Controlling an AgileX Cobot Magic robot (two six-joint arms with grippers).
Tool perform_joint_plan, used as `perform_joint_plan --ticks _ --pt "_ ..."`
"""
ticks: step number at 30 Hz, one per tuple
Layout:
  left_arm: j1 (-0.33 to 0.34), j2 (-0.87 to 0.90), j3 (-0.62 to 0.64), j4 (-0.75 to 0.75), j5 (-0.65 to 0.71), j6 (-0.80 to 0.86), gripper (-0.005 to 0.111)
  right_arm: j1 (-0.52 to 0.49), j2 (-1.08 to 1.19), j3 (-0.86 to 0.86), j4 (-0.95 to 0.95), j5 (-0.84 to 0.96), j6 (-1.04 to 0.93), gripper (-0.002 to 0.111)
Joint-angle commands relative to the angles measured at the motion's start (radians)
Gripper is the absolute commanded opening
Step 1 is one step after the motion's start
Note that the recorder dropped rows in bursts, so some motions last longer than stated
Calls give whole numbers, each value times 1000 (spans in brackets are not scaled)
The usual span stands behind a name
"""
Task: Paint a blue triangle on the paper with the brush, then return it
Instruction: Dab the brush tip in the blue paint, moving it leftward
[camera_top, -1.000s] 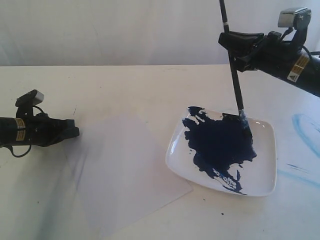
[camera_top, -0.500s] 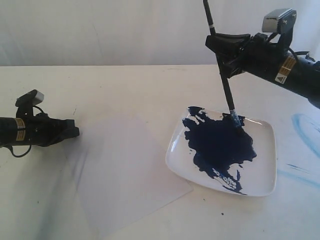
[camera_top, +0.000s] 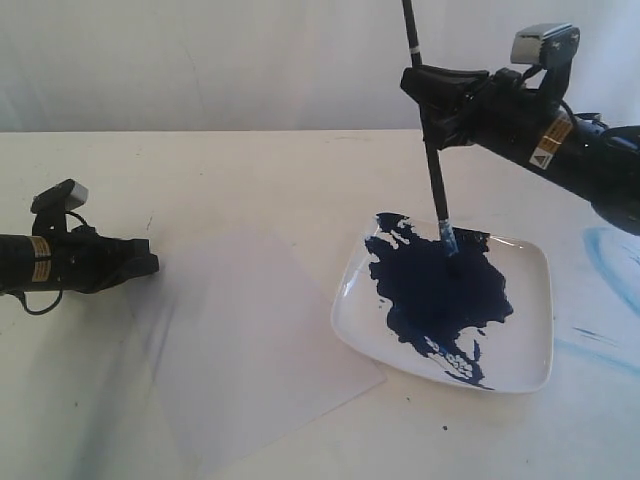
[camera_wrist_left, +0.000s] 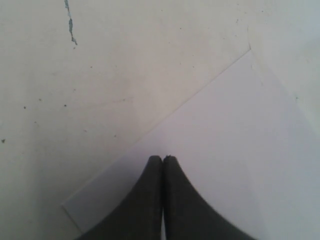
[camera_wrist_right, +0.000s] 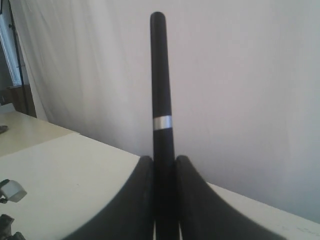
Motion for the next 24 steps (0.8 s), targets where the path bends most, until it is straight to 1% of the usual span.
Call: perform_joint_plan --ticks 1,4,9,12,15,18,24 --pt "-3 2 5 19 49 4 0 38 -1 -3 57 -16 1 0" --pt "-3 2 5 19 49 4 0 64 -1 -3 90 -16 1 0" --pt "-3 2 5 19 49 4 0 77 -1 -3 111 -16 -61 0" --pt "-3 2 5 19 49 4 0 77 -1 -3 117 17 -52 0" --pt "-3 2 5 19 49 4 0 77 -1 -3 122 -16 -45 0" --pt "-3 2 5 19 49 4 0 79 -1 -3 186 -16 -42 0" --pt "-3 2 5 19 49 4 0 90 -1 -3 183 -12 -36 0"
